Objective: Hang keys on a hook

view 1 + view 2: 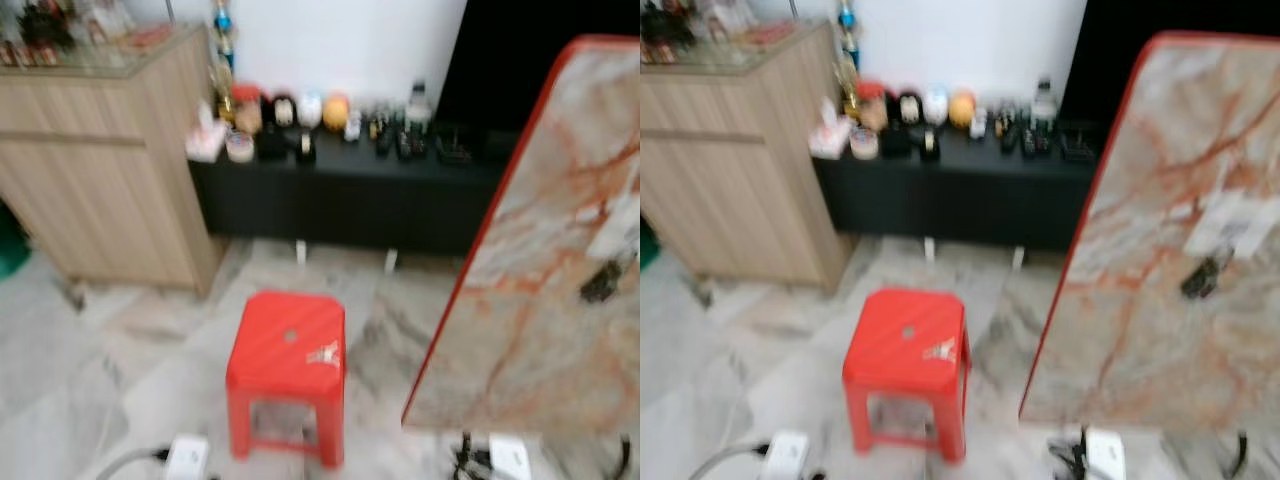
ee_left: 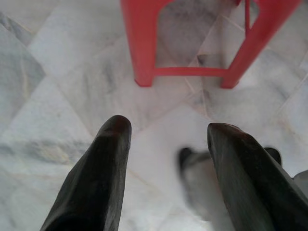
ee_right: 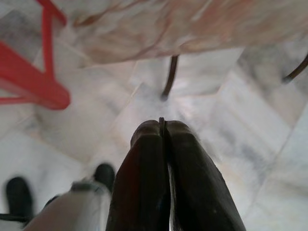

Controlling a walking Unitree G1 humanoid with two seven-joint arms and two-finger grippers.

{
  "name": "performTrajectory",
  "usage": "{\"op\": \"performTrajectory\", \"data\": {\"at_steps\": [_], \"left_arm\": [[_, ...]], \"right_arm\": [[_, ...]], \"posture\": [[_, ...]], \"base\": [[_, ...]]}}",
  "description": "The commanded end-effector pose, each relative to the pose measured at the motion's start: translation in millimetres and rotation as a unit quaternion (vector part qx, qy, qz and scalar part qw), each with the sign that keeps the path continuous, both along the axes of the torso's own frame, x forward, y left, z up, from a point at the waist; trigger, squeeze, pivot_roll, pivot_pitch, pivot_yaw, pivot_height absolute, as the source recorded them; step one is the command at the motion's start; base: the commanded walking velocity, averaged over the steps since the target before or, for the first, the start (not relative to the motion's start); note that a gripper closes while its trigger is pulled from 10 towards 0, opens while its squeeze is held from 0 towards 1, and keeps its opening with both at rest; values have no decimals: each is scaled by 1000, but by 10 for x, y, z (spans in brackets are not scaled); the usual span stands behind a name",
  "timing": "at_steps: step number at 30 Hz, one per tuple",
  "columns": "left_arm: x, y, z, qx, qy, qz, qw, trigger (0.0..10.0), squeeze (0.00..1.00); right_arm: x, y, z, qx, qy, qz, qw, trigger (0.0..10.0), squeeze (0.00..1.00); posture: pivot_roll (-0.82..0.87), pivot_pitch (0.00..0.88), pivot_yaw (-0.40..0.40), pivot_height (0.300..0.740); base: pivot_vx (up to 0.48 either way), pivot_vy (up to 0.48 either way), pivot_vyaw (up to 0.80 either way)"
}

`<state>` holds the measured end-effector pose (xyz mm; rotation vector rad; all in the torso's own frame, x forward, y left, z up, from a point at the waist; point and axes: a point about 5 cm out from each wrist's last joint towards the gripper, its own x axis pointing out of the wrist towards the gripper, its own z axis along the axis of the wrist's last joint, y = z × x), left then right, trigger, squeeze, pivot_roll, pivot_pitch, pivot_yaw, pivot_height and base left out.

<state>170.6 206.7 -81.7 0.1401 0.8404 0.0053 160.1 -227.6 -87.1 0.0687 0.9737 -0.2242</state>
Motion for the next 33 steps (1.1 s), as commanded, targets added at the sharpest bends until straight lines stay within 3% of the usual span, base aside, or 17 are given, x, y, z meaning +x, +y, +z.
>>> {"op": "performTrajectory", "data": {"at_steps": [1,22,29,33], "left_arm": [[-52,75,-13,8,11,4,1000,10000,0],[-60,47,-16,4,5,4,1000,10000,0],[-82,25,-28,1,7,4,1000,10000,0],[-100,24,-35,0,7,5,1000,10000,0]], "right_arm": [[35,52,3,8,-6,-3,1000,10000,0],[36,80,0,14,-11,-2,1000,10000,0],[197,25,97,0,-56,-13,998,10000,0],[505,96,262,-34,-117,-36,992,10000,0]], "posture": [[62,0,-51,740],[53,0,-44,740],[47,0,-45,740],[53,0,-42,740]], "base": [[0,-349,0],[0,-336,0],[0,0,0],[0,0,0]]}}
